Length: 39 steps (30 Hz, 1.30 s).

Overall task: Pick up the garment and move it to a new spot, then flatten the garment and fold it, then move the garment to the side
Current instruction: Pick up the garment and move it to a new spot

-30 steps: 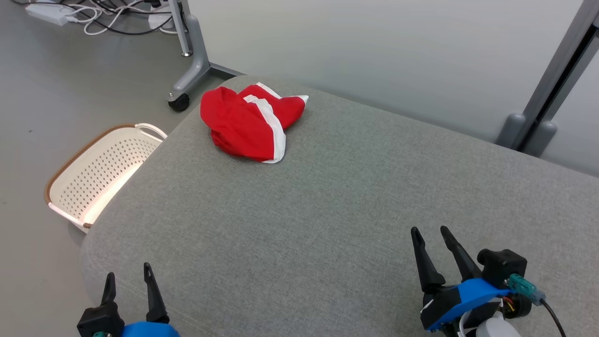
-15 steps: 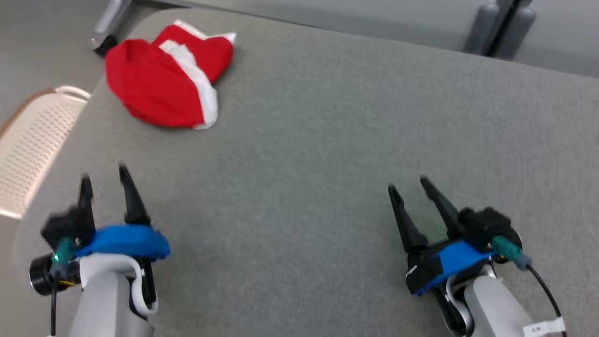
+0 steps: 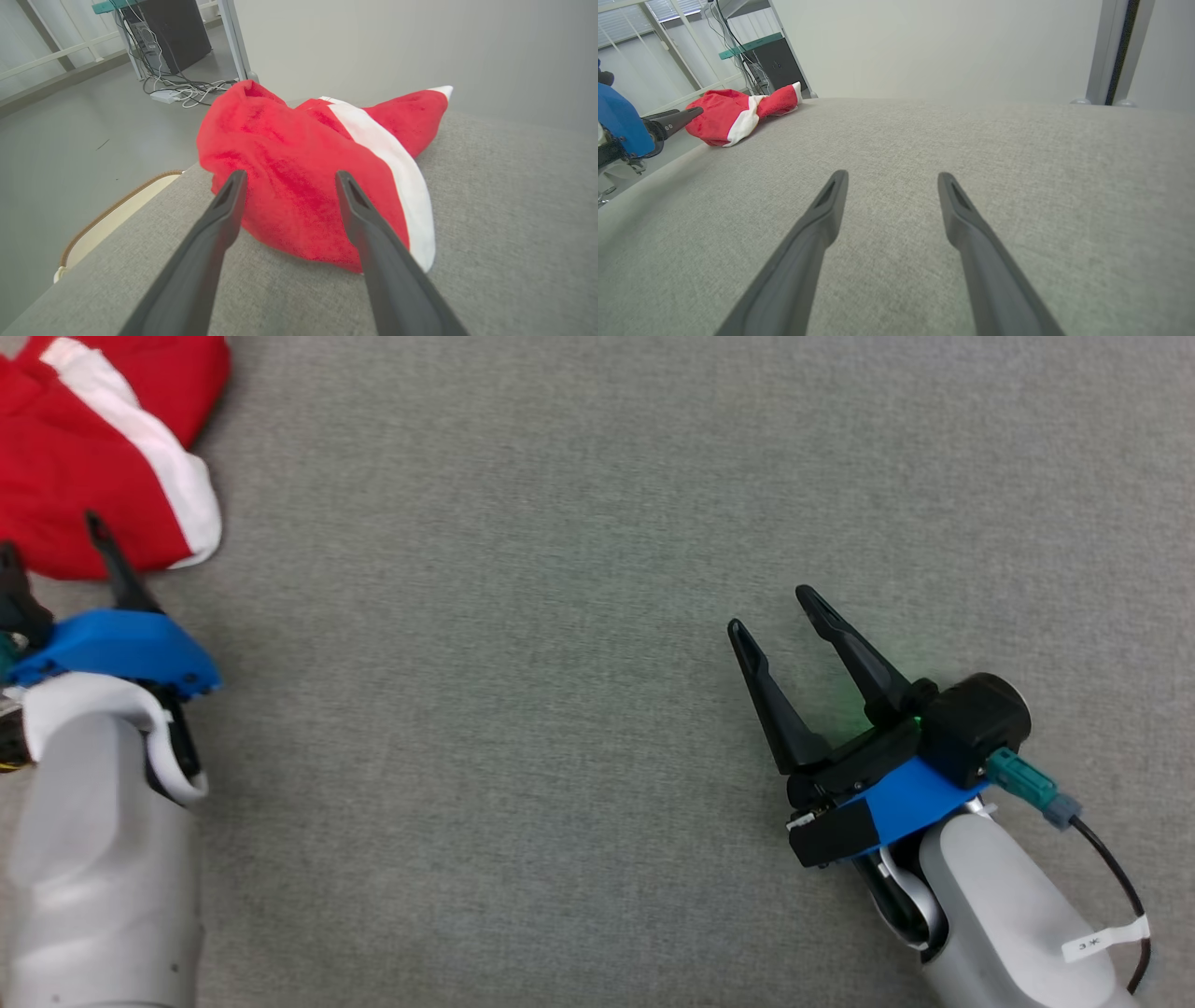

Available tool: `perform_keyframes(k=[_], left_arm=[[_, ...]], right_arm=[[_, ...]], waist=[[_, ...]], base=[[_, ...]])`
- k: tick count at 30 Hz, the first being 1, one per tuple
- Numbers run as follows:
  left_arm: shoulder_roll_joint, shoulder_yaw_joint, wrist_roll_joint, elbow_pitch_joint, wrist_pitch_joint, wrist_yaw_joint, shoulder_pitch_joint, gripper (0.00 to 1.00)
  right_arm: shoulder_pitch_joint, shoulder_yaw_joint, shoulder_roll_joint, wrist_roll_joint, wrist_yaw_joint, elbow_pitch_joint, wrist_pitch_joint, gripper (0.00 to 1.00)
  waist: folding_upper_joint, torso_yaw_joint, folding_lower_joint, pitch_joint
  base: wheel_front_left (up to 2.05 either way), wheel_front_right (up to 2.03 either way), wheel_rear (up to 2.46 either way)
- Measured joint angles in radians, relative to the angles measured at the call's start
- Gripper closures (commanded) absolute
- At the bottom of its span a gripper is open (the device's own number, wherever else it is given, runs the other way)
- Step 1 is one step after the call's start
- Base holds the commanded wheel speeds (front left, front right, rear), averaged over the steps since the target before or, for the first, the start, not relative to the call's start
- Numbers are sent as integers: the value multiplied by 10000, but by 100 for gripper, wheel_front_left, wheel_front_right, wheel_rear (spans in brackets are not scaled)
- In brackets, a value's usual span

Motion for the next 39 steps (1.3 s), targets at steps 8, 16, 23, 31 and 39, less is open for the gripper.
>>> perform_keyframes(k=[8, 16, 23, 31, 39], left_arm=[[1045, 328, 2, 1839, 128, 546, -1261, 0], [1983, 497, -393, 3365, 677, -90, -2149, 100], [2029, 311, -464, 3655, 130, -974, -2579, 100], [1175, -320, -92, 1490, 12, -1827, -2652, 100], [-569, -1310, 372, -418, 10, -1977, -1710, 100]], right_arm=[[-180, 257, -215, 153, 0, -355, -4, 0], [-319, 144, -278, 238, 2, -502, -13, 0], [-317, -178, -113, 334, 0, -370, -17, 0], [-18, -696, 347, 345, 0, -42, -17, 0], [544, -1064, 790, 374, 0, 418, -15, 0]], waist=[[-1, -621, -2, 518], [-3, -830, -3, 775], [-2, -810, -1, 406], [-5, -700, -3, -566], [-6, -1055, -5, -1728]], base=[[0, 0, 0], [0, 0, 0], [0, 0, 0], [0, 0, 0], [0, 0, 0]])
